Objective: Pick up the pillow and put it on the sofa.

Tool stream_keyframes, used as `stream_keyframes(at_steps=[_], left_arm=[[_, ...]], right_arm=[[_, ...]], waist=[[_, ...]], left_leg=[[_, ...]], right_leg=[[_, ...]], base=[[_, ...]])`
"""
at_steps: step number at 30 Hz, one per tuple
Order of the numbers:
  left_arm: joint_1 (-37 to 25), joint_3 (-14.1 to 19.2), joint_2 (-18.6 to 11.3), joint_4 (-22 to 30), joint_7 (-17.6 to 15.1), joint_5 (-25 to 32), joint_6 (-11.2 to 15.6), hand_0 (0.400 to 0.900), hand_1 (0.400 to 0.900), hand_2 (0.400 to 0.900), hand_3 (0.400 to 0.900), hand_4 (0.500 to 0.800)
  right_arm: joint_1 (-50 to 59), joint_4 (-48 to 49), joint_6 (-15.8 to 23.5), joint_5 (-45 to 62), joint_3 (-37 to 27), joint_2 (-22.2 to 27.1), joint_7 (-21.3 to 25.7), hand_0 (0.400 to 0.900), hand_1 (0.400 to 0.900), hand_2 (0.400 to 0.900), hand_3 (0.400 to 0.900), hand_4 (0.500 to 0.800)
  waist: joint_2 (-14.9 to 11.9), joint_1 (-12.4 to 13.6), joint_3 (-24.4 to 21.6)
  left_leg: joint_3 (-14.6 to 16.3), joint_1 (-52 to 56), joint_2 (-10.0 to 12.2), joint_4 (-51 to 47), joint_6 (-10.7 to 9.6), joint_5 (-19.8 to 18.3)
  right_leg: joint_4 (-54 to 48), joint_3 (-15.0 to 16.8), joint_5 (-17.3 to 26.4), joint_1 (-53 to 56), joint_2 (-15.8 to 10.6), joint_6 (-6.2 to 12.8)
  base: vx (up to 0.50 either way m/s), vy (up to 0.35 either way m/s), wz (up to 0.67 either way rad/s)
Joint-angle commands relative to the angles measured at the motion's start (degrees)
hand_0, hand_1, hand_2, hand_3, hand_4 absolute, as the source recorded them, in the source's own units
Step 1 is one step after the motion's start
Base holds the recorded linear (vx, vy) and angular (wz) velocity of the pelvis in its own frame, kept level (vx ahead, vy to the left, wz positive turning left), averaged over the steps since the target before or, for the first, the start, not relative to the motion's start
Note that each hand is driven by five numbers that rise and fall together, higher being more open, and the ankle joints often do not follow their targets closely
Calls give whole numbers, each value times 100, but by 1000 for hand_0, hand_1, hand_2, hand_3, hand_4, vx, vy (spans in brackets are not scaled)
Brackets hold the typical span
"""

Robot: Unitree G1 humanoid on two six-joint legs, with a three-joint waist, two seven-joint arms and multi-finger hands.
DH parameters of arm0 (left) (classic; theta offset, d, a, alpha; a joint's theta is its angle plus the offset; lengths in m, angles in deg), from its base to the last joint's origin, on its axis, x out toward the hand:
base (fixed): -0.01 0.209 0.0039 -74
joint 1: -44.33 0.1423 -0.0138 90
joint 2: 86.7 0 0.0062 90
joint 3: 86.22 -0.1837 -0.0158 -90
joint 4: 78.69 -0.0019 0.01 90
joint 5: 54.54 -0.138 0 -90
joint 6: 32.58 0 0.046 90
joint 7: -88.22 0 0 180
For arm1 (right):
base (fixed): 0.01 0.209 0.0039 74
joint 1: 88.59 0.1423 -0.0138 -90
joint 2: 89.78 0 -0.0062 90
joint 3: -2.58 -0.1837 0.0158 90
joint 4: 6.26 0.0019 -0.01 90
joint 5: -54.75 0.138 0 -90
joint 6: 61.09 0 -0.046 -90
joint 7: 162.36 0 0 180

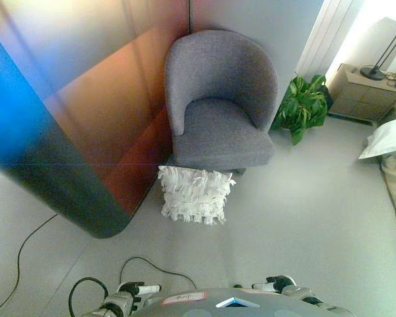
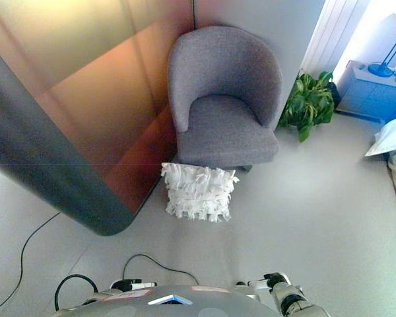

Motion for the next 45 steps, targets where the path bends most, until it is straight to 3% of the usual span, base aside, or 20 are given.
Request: stream_keyframes(at_steps=[1, 8, 11, 14, 15, 16, 18, 21, 25, 27, 31, 34, 36, 37, 39, 42, 44, 45], left_arm=[[-202, -70, 208, -306, 5, 84, 39, 900, 900, 900, 900, 800], [-219, -64, 203, -317, -48, 84, -32, 900, 900, 900, 900, 800], [-246, -83, 211, -293, -126, 180, -129, 900, 900, 900, 900, 800], [-282, -24, 227, -274, -247, 402, -140, 900, 900, 900, 900, 800], [-275, 18, 228, -272, -253, 488, -76, 900, 900, 900, 900, 800], [-255, 58, 245, -268, -248, 567, -37, 900, 900, 900, 900, 800], [-158, 108, 322, -250, -211, 703, -64, 900, 900, 900, 900, 800], [-7, 218, 314, -341, -73, 761, -99, 900, 900, 900, 900, 800], [172, 428, 277, -478, 16, 579, -158, 900, 900, 900, 900, 800], [207, 428, 303, -498, 7, 600, -154, 900, 900, 900, 900, 800], [184, 400, 390, -426, -32, 856, -146, 900, 900, 900, 900, 800], [167, 472, 398, -392, -34, 867, -224, 900, 900, 900, 900, 800], [91, 500, 273, -428, -11, 841, -108, 900, 900, 900, 900, 800], [56, 496, 229, -400, 13, 824, -141, 900, 900, 900, 900, 800], [-145, 390, 57, -315, 60, 711, -424, 900, 900, 900, 900, 800], [-358, 312, -106, -404, 85, 397, -464, 900, 900, 900, 900, 800], [-447, 162, -180, -390, 39, 378, -483, 900, 900, 900, 900, 800], [-526, 75, -220, -386, -28, 426, -505, 900, 900, 900, 900, 800]], right_arm=[[222, -548, -51, -129, 218, -46, -93, 900, 900, 900, 900, 800], [279, -531, -182, 74, 252, -107, -65, 900, 900, 900, 900, 800], [307, -524, -192, 125, 275, -116, -27, 900, 900, 900, 900, 800], [363, -441, -200, 146, 320, -56, -45, 900, 900, 900, 900, 800], [361, -379, -222, 101, 358, -9, -91, 900, 900, 900, 900, 800], [367, -327, -264, 24, 414, 43, -136, 900, 900, 900, 900, 800], [375, -298, -372, -104, 509, 155, -151, 900, 900, 900, 900, 800], [435, -485, -265, -173, 395, 288, -187, 900, 900, 900, 900, 800], [444, -579, -212, -165, 286, 335, -277, 900, 900, 900, 900, 800], [372, -577, -261, -221, 242, 328, -262, 900, 900, 900, 900, 800], [305, -731, -259, -551, 178, 305, -294, 900, 900, 900, 900, 800], [306, -836, -277, -636, 29, 185, -162, 900, 900, 900, 900, 800], [286, -813, -188, -571, 18, 192, -207, 900, 900, 900, 900, 800], [291, -797, -145, -616, 7, 193, -231, 900, 900, 900, 900, 800], [379, -712, 39, -389, -77, 220, -211, 900, 900, 900, 900, 800], [380, -532, 156, -324, -247, 231, -192, 900, 900, 900, 900, 800], [315, -454, 268, -378, -184, 249, -228, 900, 900, 900, 900, 800], [278, -441, 404, -407, -111, 249, -179, 900, 900, 900, 900, 800]], waist=[[-13, 104, 350], [-9, 121, 356], [-8, 76, 384], [-141, 40, 505], [-178, 70, 613], [-216, 134, 695], [-144, 320, 895], [144, 504, 1040], [290, 743, 1100], [256, 805, 1095], [420, 742, 1013], [395, 725, 840], [314, 782, 737], [268, 792, 708], [93, 873, 595], [-48, 879, 482], [-32, 722, 487], [-36, 619, 533]], left_leg=[[-64, -42, -281, 23, 486, -197], [-126, -5, -237, 23, 488, -197], [-185, -7, -182, 160, 484, -210], [-379, -402, -91, 1407, 420, -277], [-534, -797, -16, 2216, 336, 15], [-732, -1160, -79, 2862, 324, 197], [-982, -2034, -89, 3412, 208, 893], [-970, -2148, 239, 2177, 11, 1366], [-984, -2265, 601, 523, -149, 1904], [-865, -2456, 637, 136, -177, 1825], [-596, -2523, 727, 491, -177, 1704], [-281, -2656, 743, 997, -80, 1165], [-478, -3041, 524, 1975, 35, 1062], [-431, -3111, 505, 2181, 119, 937], [-241, -3148, 408, 2544, 387, 516], [-72, -2889, 117, 2384, 790, 114], [-59, -2523, -80, 2100, 952, -12], [-70, -2338, -194, 1976, 1015, -63]], right_leg=[[168, -120, -100, 25, 4, -30], [297, -116, -222, 31, 66, -96], [506, 40, -380, -39, 197, -215], [859, 159, -485, -257, 243, -434], [941, 154, -509, -283, 254, -538], [1006, 146, -516, -315, 223, -600], [1122, 235, -597, -282, 244, -709], [1066, 267, -836, 15, 366, -636], [893, 441, -1153, 663, 414, -577], [915, 519, -1362, 920, 303, -553], [1154, 607, -1763, 1137, 78, -446], [1552, 585, -1882, 1256, -263, -220], [1787, 609, -1952, 1435, -372, -157], [1849, 585, -1905, 1475, -438, -142], [2152, 443, -1291, 1576, -780, -86], [3026, 550, -126, 1321, -1137, -33], [3668, 747, 70, 537, -1034, -101], [3760, 757, -67, 106, -985, -179]], base=[[12, -42, 2], [46, -88, 0], [41, -143, 9], [-13, -187, 0], [-28, -184, -32], [-4, -141, -55], [82, -24, -63], [271, 135, -45], [454, 139, -50], [440, 192, -44], [391, 307, -22], [456, 338, 5], [507, 275, 21], [437, 209, 34], [429, 219, 39], [379, 203, 32], [378, 171, 43], [324, 39, 29]])
